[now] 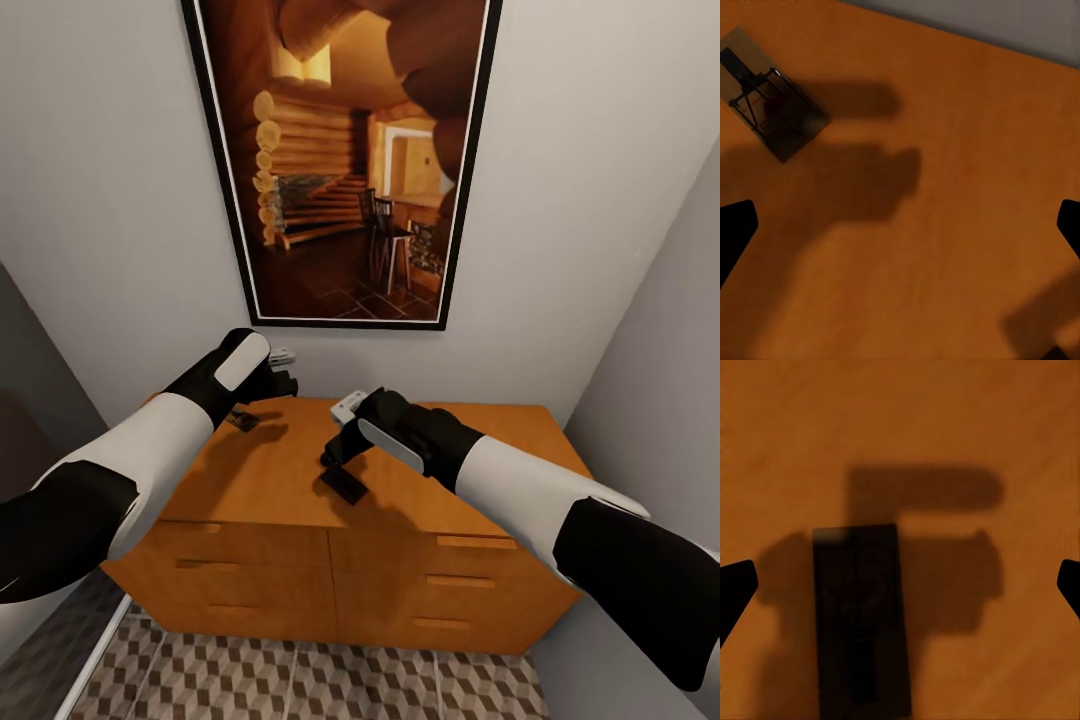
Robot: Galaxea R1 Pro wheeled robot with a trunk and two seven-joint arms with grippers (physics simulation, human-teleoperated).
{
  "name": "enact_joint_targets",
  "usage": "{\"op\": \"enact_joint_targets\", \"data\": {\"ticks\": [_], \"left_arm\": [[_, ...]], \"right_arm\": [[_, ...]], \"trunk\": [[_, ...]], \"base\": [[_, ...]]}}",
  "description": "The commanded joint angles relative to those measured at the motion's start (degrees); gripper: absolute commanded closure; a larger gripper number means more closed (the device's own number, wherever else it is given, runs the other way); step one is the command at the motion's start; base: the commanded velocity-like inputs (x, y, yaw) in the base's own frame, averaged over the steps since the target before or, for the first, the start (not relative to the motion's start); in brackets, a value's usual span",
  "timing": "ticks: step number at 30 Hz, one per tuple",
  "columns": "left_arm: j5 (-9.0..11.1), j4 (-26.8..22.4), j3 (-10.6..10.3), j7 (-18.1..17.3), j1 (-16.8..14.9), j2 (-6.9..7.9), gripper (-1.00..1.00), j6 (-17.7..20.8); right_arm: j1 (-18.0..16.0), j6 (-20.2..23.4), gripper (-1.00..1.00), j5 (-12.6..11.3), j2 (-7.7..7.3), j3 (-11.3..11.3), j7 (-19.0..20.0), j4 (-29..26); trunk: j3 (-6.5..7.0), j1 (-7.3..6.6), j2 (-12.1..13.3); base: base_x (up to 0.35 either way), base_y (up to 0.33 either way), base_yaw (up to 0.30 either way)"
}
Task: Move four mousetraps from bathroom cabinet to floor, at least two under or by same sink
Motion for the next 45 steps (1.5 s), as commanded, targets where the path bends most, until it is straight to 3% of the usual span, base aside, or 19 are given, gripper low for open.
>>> {"op": "enact_joint_targets", "data": {"ticks": [1, 45], "left_arm": [[0.0, 0.0, 0.0, 0.0, 0.0, 0.0, -1.0, 0.0], [0.0, 0.0, 0.0, 0.1, 0.0, 0.0, -1.0, 0.1]], "right_arm": [[0.0, 0.0, -1.0, 0.0, 0.0, 0.0, 0.0, 0.0], [4.7, -1.5, -1.0, -0.5, -0.06, -0.1, 0.1, 3.1]], "trunk": [[0.0, 0.0, 0.0], [0.0, 0.0, 0.0]], "base": [[0.001, 0.0, 0.0], [0.0, 0.0, 0.0]]}}
